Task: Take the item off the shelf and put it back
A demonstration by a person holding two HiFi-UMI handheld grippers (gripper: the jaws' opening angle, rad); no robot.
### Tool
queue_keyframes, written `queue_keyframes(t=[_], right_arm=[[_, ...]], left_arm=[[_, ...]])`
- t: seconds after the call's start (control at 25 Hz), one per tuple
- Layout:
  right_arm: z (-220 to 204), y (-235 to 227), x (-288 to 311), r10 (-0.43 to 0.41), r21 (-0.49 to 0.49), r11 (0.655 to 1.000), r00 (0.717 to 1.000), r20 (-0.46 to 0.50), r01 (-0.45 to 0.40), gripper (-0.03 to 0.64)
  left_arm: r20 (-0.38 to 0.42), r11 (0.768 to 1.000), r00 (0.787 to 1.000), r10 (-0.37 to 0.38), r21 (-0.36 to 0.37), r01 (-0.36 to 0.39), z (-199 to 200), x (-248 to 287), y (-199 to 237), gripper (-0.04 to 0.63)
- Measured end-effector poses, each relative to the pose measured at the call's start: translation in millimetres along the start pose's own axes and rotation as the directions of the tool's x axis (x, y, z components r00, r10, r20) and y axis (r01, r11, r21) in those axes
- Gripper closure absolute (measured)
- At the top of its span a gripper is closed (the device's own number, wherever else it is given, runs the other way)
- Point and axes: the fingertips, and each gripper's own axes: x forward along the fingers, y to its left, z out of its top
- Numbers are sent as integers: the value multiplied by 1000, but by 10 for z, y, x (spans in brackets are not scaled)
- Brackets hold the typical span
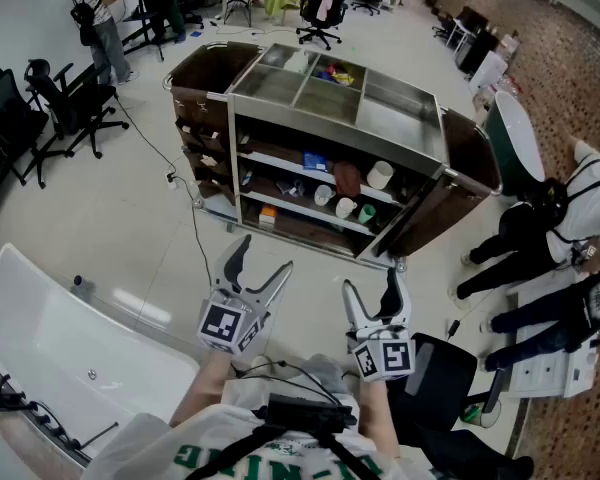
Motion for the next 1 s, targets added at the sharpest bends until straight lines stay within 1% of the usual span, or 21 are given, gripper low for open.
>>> queue_keyframes(t=[0.16,0.36,0.44,0.52,0.6,0.72,0.84,1.0], right_arm=[[-68,-59,127,-26,16,1000,1000,-1,26,210],[-209,-281,354,-32,47,998,999,-6,32,210],[-275,-427,486,-29,66,997,1000,-6,30,210],[-312,-592,647,-22,80,997,1000,2,22,210],[-309,-791,809,-22,88,996,1000,18,20,210],[-290,-1108,1043,-23,90,996,999,40,19,210],[-329,-1415,1275,-18,99,995,999,50,13,210],[-401,-1780,1510,0,117,993,998,55,-7,210]], left_arm=[[-2,999,1000,-9,35,9,-4,53,101,229],[-21,999,1000,7,51,-6,-75,257,190,230],[-26,999,999,20,42,-18,-108,369,223,229],[-27,999,999,34,8,-34,-146,500,255,232],[-33,1000,999,30,-7,-30,-181,712,256,238],[-46,999,999,12,33,-10,-188,1118,213,238],[-38,997,999,11,72,-8,-179,1523,198,238],[-38,996,999,31,84,-28,-255,1982,168,238]])
